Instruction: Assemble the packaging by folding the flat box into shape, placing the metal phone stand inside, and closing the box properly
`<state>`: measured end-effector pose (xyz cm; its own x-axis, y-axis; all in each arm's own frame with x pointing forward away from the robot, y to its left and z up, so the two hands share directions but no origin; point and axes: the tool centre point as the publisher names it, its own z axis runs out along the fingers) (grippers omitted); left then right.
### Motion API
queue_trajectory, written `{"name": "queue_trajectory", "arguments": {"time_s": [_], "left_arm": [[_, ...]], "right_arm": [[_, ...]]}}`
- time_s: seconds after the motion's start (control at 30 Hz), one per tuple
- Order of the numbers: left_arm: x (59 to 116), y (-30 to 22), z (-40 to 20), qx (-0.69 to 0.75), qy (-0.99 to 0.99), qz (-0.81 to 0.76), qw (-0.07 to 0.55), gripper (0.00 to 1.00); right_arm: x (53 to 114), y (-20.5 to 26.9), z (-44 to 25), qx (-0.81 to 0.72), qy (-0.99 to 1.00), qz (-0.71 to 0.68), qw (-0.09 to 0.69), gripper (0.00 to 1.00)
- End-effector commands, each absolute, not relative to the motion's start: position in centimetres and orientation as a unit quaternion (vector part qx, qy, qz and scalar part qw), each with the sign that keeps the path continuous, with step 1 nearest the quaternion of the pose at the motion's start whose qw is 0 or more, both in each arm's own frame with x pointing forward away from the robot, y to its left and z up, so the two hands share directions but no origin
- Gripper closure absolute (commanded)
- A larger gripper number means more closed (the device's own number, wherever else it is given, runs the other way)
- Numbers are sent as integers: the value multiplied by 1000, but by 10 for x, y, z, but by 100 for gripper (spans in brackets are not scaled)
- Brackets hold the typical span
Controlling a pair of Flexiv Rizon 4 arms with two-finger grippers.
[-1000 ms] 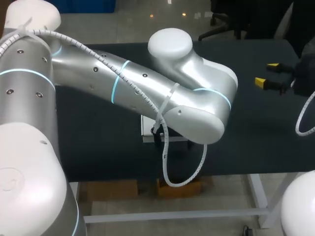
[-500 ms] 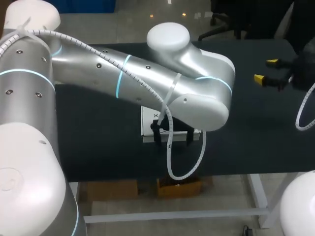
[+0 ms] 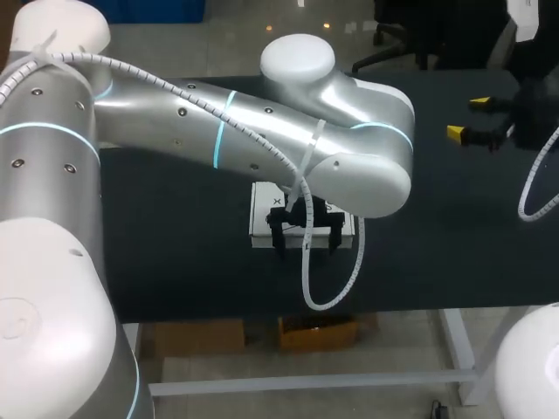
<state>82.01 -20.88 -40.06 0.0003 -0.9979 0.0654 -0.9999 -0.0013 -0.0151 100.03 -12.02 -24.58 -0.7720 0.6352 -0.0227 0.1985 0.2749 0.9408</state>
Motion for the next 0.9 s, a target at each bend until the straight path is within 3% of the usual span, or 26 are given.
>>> {"name": "queue_trajectory", "arguments": {"time_s": [0.03,0.9], "left_arm": [[830,-212,-400,708,-705,21,19,0],[903,-202,-398,727,-686,28,25,0]], "right_arm": [[999,-121,-245,270,773,538,202,0],[999,-121,-245,270,773,538,202,0]]}}
